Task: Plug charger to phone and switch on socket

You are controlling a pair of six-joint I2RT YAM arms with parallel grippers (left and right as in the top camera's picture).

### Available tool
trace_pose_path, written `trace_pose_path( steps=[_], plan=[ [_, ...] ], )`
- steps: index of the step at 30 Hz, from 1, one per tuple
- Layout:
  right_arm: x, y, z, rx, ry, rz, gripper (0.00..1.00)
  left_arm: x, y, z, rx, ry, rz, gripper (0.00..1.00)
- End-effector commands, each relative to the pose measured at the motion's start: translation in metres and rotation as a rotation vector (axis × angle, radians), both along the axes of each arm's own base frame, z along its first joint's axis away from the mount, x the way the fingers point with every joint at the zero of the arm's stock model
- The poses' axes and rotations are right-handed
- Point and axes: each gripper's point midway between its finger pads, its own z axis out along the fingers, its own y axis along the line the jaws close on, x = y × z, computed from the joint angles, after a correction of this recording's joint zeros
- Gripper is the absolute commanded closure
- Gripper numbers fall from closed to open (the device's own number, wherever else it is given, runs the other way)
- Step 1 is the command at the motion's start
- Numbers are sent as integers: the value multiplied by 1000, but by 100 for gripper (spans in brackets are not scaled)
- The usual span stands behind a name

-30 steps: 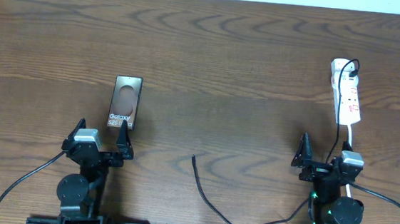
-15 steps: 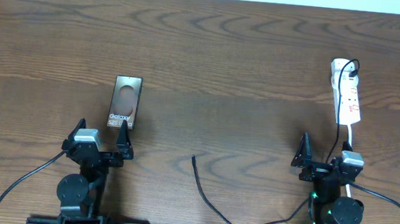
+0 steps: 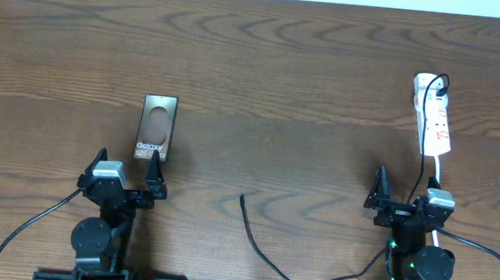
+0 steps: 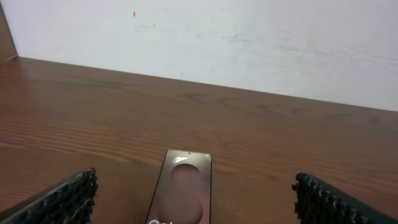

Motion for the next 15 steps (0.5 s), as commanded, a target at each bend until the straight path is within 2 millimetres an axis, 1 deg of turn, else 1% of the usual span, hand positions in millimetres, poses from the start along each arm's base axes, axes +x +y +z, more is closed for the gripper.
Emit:
trace_pose_path(
  steps=[1, 15],
  plan=[
    [0, -1, 0, -16, -2, -8, 1, -1, -5, -9, 8, 32, -27, 1],
    [0, -1, 0, -16, -2, -8, 1, -2, -5, -13, 7, 48, -27, 1]
  ],
)
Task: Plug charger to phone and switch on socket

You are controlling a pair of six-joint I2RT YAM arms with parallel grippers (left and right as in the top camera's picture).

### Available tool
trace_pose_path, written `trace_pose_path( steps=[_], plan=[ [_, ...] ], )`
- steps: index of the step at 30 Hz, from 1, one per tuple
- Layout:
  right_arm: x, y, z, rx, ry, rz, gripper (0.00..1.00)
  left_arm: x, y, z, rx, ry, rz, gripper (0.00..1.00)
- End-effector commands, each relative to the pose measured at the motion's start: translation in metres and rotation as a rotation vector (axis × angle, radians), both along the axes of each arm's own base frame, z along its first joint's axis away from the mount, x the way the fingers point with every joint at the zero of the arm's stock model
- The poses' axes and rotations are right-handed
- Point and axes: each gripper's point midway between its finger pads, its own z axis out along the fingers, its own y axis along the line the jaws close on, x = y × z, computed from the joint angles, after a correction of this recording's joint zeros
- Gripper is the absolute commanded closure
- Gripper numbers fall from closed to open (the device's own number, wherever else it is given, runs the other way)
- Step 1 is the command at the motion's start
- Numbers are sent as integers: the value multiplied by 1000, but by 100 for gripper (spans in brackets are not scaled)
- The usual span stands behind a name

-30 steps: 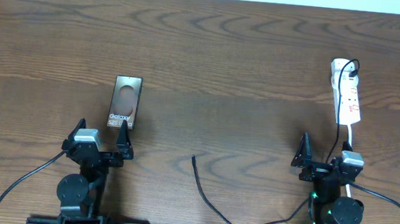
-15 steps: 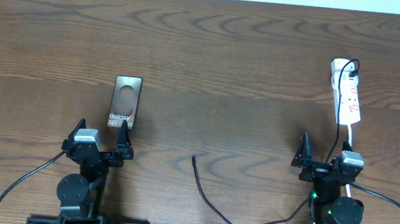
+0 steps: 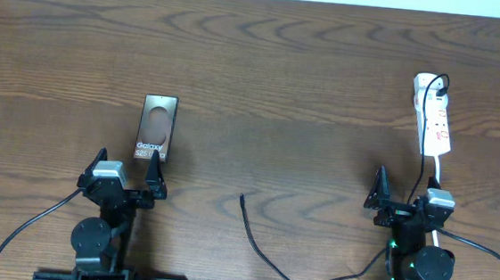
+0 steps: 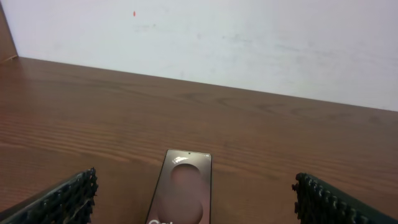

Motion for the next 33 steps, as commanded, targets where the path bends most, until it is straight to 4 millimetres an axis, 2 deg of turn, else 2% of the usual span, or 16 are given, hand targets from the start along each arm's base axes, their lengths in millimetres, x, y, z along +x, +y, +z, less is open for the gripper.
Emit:
trace_pose_path(
  steps=[1, 13, 19, 24, 28, 33],
  plan=[
    [0, -1, 0, -16, -2, -8, 1, -2, -5, -13, 7, 47, -27, 1],
    [0, -1, 0, -16, -2, -8, 1, -2, -5, -10, 7, 41, -27, 1],
    [0, -1, 0, -16, -1, -8, 1, -3, -5, 13, 10, 16, -27, 1],
    [0, -1, 0, -16, -1, -8, 1, 0, -5, 33, 16, 69, -29, 1],
    [0, -1, 0, -16, -1, -8, 1, 11, -4, 50, 41, 175, -37, 1],
    [0, -1, 0, -16, -1, -8, 1, 34, -2, 73, 52, 289, -45, 1]
  ],
)
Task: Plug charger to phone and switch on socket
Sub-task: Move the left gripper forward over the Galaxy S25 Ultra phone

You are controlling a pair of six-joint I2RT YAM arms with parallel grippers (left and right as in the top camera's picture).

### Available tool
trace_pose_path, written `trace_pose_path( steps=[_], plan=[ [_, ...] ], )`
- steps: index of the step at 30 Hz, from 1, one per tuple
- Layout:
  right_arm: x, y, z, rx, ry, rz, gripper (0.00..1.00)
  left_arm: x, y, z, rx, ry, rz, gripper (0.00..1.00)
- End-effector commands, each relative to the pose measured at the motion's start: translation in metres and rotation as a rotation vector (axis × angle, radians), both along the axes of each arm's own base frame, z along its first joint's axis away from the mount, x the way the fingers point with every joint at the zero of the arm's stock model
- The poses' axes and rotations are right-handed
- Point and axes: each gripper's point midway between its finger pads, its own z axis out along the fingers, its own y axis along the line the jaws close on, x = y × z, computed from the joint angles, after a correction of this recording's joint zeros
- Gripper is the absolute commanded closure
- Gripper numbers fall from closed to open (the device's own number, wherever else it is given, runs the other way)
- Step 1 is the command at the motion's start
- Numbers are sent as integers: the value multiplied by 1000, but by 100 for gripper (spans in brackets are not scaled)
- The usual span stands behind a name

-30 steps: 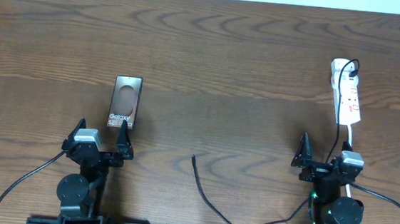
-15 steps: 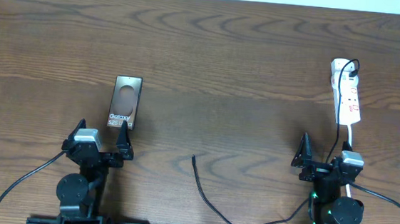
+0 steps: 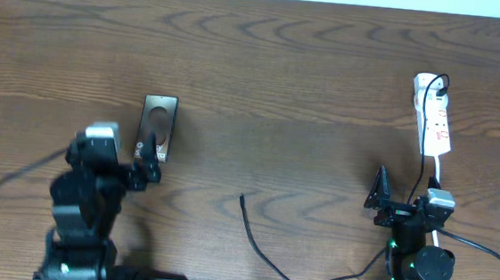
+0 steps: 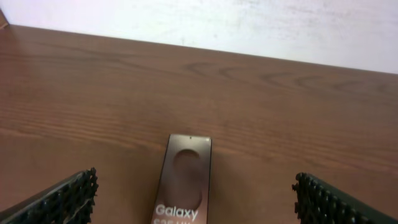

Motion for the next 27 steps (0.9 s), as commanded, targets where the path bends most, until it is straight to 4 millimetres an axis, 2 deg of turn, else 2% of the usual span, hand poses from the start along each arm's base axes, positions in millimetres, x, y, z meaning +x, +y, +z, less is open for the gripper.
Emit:
trace_pose_path(
  steps=[1, 6, 14, 21, 27],
  plan=[
    [0, -1, 0, -16, 0, -5, 1, 18, -2, 23, 21, 37, -29, 1],
    [0, -1, 0, -15, 0, -5, 1, 46, -1, 36, 11, 132, -34, 1],
    [0, -1, 0, -15, 0, -5, 1, 87, -7, 44, -1, 281, -94, 1],
    [0, -1, 0, -15, 0, -5, 1, 100, -6, 47, 16, 424, -117, 1],
    [0, -1, 0, -15, 0, -5, 1, 100, -6, 37, 21, 537, -134, 1]
  ],
)
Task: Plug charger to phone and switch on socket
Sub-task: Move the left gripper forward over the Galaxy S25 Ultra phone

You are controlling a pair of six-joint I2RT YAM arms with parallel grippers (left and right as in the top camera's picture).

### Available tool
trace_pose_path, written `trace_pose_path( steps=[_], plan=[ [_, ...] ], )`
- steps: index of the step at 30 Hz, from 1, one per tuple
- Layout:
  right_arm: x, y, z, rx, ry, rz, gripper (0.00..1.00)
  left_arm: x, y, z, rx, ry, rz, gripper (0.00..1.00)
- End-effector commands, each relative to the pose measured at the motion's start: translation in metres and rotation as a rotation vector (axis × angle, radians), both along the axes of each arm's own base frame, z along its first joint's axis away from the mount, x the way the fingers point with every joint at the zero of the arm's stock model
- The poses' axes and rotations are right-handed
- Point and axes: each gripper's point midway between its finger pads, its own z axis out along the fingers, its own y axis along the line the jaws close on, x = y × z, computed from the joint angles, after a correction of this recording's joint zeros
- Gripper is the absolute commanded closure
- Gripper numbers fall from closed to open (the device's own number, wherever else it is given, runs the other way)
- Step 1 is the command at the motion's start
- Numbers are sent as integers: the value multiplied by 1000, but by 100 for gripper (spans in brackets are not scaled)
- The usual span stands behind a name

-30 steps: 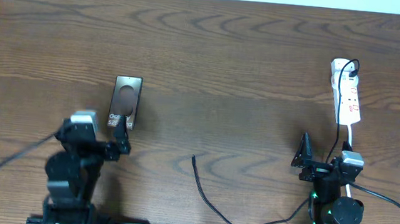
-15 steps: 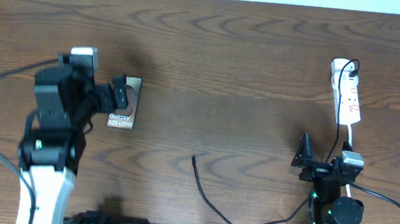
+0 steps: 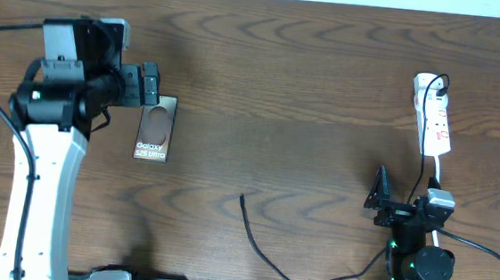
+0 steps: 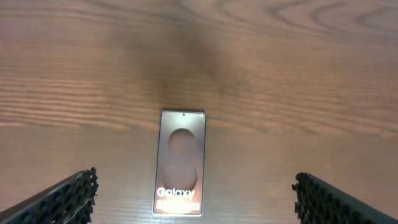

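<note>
The phone [image 3: 155,128] lies flat on the wooden table, screen up and lit with "Galaxy" lettering; the left wrist view looks straight down on the phone [image 4: 180,163]. My left gripper [image 3: 150,85] hangs open high above its far end, and the left gripper [image 4: 195,182] has its two fingers spread wide either side of the phone without touching it. The black charger cable's free end [image 3: 243,198] lies mid-table. A white power strip [image 3: 433,114] with a plug in its far socket lies at the right. My right gripper [image 3: 404,194] rests open at the front, holding nothing.
The charger cable [image 3: 263,253] curves from its free end back to the front edge. A white lead [image 3: 439,177] runs from the power strip past the right arm's base. The wall's white edge bounds the table at the far side.
My left arm has risen and reached farther over the table. Its open gripper was low at the phone's near end and now looks straight down on the whole phone. The right arm is unchanged.
Both arms first sat parked at the front edge, the left gripper open just behind the phone, and stayed so half a second later. Then the left arm had lifted toward the phone, and now hangs high above it. Phone, cable and power strip have not moved.
</note>
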Motion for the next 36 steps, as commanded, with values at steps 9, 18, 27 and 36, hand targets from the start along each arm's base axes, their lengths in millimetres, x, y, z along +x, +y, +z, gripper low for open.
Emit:
trace_pose_path(
  steps=[9, 18, 27, 36],
  plan=[
    [0, -1, 0, -15, -1, -5, 1, 8, -1, -47, 5, 184, -39, 1],
    [0, -1, 0, -15, -1, -5, 1, 13, -1, -61, 2, 220, -39, 1],
    [0, -1, 0, -15, -1, -5, 1, 17, -1, -60, 1, 202, -35, 1],
    [0, -1, 0, -15, -1, -5, 1, 17, -1, -60, -5, 203, -26, 24]
  ],
)
